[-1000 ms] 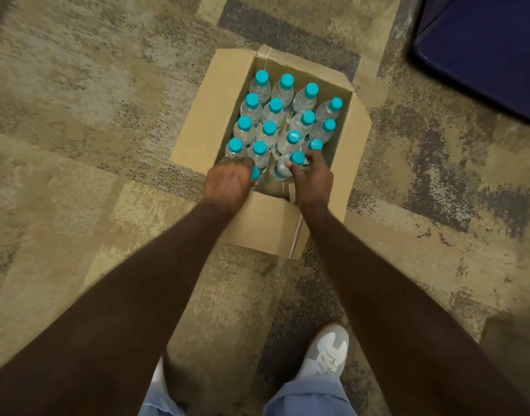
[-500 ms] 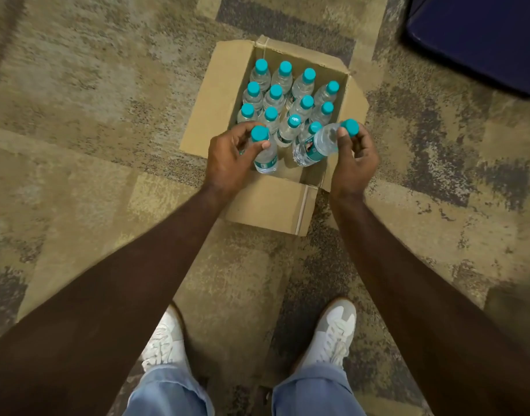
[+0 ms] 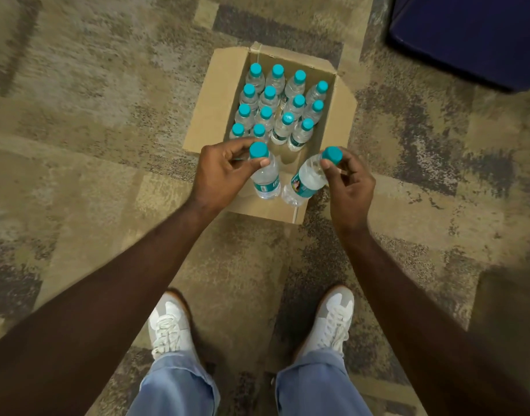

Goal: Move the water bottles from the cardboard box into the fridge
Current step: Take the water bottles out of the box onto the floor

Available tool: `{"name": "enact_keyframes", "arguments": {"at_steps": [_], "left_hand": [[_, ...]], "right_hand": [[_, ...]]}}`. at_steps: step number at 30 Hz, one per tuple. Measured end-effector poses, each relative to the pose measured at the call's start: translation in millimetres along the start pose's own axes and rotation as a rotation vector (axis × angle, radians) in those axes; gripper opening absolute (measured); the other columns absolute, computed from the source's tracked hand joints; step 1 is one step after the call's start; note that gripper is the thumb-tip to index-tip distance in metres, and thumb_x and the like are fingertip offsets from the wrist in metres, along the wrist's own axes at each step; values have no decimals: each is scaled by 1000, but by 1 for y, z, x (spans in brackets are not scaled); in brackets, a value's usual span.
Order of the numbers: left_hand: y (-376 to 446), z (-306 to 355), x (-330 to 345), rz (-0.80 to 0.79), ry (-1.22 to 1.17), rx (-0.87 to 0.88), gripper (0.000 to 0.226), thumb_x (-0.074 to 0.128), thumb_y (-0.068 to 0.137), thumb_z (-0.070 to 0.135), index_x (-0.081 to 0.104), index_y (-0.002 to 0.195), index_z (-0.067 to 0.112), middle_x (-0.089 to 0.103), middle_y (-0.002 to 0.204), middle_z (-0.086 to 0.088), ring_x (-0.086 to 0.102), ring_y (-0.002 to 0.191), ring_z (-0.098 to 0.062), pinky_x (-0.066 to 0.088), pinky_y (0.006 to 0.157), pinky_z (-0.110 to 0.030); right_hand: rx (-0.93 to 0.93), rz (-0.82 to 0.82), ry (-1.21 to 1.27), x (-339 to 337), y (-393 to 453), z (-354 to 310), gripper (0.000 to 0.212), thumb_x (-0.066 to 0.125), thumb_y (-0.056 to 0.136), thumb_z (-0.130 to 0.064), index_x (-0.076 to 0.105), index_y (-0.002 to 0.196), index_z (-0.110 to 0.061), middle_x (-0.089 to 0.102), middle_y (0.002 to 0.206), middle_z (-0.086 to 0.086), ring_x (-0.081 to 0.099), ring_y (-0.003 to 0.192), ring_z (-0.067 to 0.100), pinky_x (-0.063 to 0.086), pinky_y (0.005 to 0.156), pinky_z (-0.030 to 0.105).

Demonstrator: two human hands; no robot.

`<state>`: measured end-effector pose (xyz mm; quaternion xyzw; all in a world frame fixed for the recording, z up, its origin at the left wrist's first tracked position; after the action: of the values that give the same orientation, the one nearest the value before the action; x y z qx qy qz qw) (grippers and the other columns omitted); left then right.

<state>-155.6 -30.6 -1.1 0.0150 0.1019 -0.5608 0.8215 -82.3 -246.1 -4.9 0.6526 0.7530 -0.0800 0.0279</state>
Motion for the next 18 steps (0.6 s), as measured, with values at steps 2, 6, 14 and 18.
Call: {"name": "enact_keyframes", "arguments": {"at_steps": [2,6,14,18], "left_hand": [[-13,-2,1,-24,34,-17,32,81,83,15,74,114,9,76,109,1,72,103,-14,58,94,-37],[-38,-20,5,-97,119,-31,35,85,80,19,75,112,10,76,108,2,73,101,-13,59,93,-39],[-69,-68,25,-196,264,-144,40,85,80,19,73,118,12,75,111,2,71,102,-8,59,93,-39],[-72,-90,31,-242,345,-149,41,77,84,32,69,123,20,74,115,6,69,104,-9,58,92,-42]], "right_hand": [[-9,-39,-46,-2,-13,3,25,69,91,-2,66,115,-3,70,102,0,66,90,0,54,81,20],[25,-140,-162,-5,-36,20,31,80,82,-9,70,111,-13,73,101,-4,69,88,5,57,79,26],[-26,-345,-482,-12,-67,69,41,83,80,-24,70,118,-14,71,116,1,67,102,11,59,86,40],[11,-383,-544,-9,-70,90,43,82,81,-25,68,120,-11,71,116,5,67,103,16,59,87,44]]}}
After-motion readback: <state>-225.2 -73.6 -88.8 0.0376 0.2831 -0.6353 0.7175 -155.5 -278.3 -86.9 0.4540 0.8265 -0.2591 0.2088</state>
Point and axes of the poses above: each hand's wrist, its own y-axis towards the middle knuckle, its own x-axis out of the palm, z = x × y, the point moved 1 cm from there along y, towards the middle knuckle
